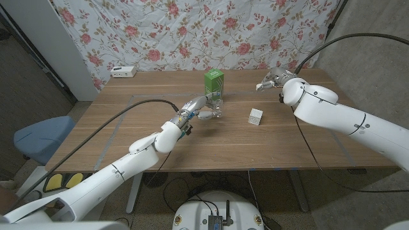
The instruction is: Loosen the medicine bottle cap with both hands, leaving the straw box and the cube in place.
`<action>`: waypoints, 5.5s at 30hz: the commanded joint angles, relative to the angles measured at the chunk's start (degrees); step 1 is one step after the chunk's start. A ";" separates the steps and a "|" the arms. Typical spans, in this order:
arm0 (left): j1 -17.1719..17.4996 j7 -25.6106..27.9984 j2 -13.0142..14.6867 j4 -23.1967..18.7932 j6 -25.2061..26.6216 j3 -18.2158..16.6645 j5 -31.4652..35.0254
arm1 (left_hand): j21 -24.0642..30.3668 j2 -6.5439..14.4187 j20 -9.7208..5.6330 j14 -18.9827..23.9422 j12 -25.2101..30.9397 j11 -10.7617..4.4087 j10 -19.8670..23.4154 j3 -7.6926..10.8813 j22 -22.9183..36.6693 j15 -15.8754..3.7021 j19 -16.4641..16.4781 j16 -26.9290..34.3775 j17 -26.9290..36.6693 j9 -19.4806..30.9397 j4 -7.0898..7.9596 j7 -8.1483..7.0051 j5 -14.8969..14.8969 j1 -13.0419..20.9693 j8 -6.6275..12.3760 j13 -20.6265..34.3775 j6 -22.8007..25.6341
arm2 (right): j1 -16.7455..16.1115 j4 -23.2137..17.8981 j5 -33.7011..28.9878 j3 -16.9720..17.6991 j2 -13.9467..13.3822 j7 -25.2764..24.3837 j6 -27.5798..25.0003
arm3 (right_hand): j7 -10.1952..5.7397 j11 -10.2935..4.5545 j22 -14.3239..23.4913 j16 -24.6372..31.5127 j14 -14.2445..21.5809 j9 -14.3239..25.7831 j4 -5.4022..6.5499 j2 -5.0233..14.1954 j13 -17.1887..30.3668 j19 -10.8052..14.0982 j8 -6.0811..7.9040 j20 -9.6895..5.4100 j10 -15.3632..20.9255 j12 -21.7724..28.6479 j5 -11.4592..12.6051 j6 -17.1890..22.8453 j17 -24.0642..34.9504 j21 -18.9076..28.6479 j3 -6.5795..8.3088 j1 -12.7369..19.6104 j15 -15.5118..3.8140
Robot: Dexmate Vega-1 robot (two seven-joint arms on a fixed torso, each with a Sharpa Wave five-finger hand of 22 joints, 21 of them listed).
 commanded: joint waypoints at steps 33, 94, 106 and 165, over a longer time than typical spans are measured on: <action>4.96 7.87 0.30 0.53 2.04 -0.04 4.57 | -0.01 0.59 -2.98 -0.46 0.21 -4.28 4.42 0.23 0.14 -4.16 -0.42 0.05 0.22 0.12 -0.03 -0.25 0.34 0.54 0.34 0.17 1.36 | -4.68 12.33 -5.88 0.85 5.06 -3.40 9.50 | -0.81 -0.10 0.15 -0.02 0.78 0.01 -0.31 -0.59 0.18 1.25 0.54 -0.61 1.04 -0.06 0.07 1.77 0.04 0.20 -0.09 -1.05 -1.12; 2.43 8.30 -1.34 7.73 -1.20 2.91 3.92 | 0.01 0.63 -2.34 -2.47 0.14 -4.62 3.36 -0.55 0.18 -4.55 -1.28 0.26 0.39 0.15 -0.02 -2.75 0.26 0.65 0.18 0.18 1.66 | -7.88 28.77 -12.65 0.44 13.96 -9.21 18.02 | -1.49 -0.82 0.17 -0.14 3.00 -0.32 -0.52 -1.43 0.23 2.83 1.05 -1.31 3.52 0.10 -0.02 3.16 0.03 0.18 0.64 -2.23 -2.91; 2.39 8.06 -1.29 7.91 -0.84 2.98 3.50 | 0.04 0.67 -2.35 -2.57 0.13 -4.44 3.23 -0.67 0.19 -4.58 -1.33 0.27 0.39 0.15 -0.02 -2.86 0.27 0.67 0.18 0.17 1.71 | -7.45 31.47 -12.70 0.29 15.09 -9.22 19.44 | -1.59 -0.81 0.17 -0.24 3.22 -0.40 -0.62 -1.60 0.24 2.96 1.01 -1.45 3.57 -0.06 0.03 2.99 0.07 0.11 0.89 -2.31 -3.00; 3.32 6.35 0.31 6.89 0.09 2.41 1.45 | 0.03 -2.46 -1.03 -9.45 -0.54 -4.73 -2.76 -5.36 0.28 -3.36 -2.63 0.02 0.67 0.16 0.39 -5.61 0.10 -1.42 -0.20 0.26 -0.76 | -7.34 30.91 -9.94 0.67 14.66 -7.33 19.93 | 0.89 3.40 0.24 -2.21 -1.16 0.34 1.27 -6.11 0.60 -0.46 -3.88 0.31 -2.04 -1.39 0.19 -11.64 0.58 -0.97 -1.19 -9.65 0.36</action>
